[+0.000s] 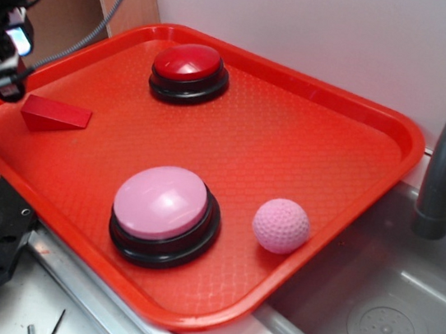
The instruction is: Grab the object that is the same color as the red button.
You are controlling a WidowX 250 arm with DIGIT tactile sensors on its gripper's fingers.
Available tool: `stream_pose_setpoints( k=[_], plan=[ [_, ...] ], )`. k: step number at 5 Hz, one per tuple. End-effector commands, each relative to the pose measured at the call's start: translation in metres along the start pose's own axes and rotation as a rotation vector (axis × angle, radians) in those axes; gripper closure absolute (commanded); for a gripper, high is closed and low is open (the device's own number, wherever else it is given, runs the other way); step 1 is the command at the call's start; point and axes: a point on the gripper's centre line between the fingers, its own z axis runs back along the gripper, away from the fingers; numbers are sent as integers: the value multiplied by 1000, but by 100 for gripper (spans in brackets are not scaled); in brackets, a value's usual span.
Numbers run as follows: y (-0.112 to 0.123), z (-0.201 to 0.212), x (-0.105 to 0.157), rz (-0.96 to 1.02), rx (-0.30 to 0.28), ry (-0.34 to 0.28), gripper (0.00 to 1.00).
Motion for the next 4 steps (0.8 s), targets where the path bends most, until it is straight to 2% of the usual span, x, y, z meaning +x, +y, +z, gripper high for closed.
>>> stream_pose_setpoints(
  k=[1,2,3,4],
  plan=[
    [14,-27,5,-48,16,73,0],
    [7,-39,11,-83,-10,87,0],
    [0,-52,13,-103,-16,145,0],
    [0,-40,14,-83,1,100,100]
  ],
)
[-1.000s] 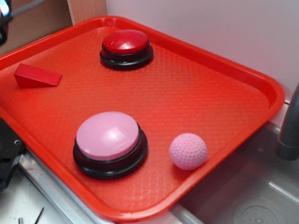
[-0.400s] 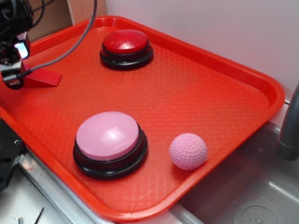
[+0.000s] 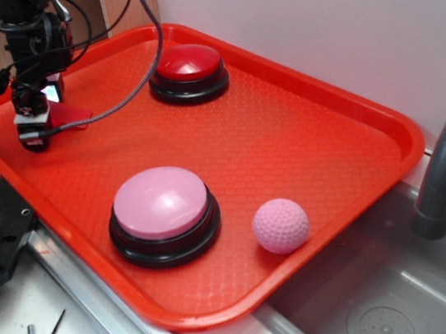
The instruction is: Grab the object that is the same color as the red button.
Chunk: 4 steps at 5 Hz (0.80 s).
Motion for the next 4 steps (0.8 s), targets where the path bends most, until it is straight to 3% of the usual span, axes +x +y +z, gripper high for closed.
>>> stream_pose_setpoints(
  k=[1,2,3,4],
  plan=[
    [0,29,3,18,59,-86,100],
    [-2,60,6,44,91,-104,100],
    [-11,111,25,189,57,-84,100],
    [-30,164,30,445,21,-135,100]
  ],
)
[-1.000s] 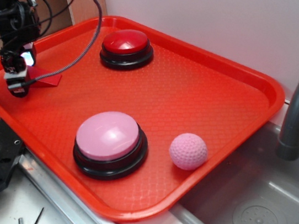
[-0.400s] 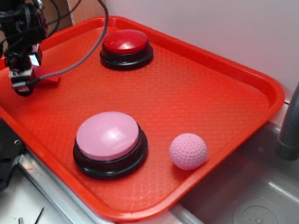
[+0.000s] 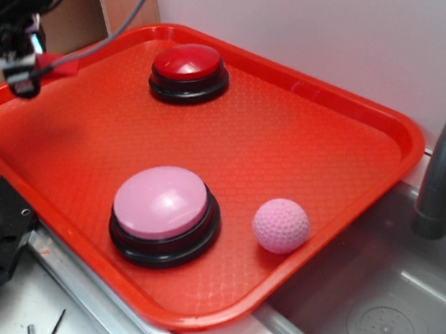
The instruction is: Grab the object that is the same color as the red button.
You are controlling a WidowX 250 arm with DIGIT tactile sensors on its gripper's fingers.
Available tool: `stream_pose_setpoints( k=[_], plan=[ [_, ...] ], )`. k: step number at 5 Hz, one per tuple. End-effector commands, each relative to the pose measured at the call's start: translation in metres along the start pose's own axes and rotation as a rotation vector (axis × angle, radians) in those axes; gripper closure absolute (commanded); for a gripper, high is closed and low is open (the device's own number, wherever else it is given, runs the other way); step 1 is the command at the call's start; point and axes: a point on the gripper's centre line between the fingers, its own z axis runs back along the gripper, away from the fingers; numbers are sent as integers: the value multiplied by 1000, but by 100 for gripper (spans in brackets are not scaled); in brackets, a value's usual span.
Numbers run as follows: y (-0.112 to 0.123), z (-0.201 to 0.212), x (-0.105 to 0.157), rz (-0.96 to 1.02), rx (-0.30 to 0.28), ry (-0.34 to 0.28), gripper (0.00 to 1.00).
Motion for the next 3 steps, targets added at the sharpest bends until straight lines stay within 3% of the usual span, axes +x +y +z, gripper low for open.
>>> stream_pose_setpoints(
  k=[1,2,3],
  plan=[
    [-15,104,8,437,-32,-97,100],
    [-9,111,1,496,-51,-131,100],
    [-2,105,2,520,-52,-119,100]
  ],
)
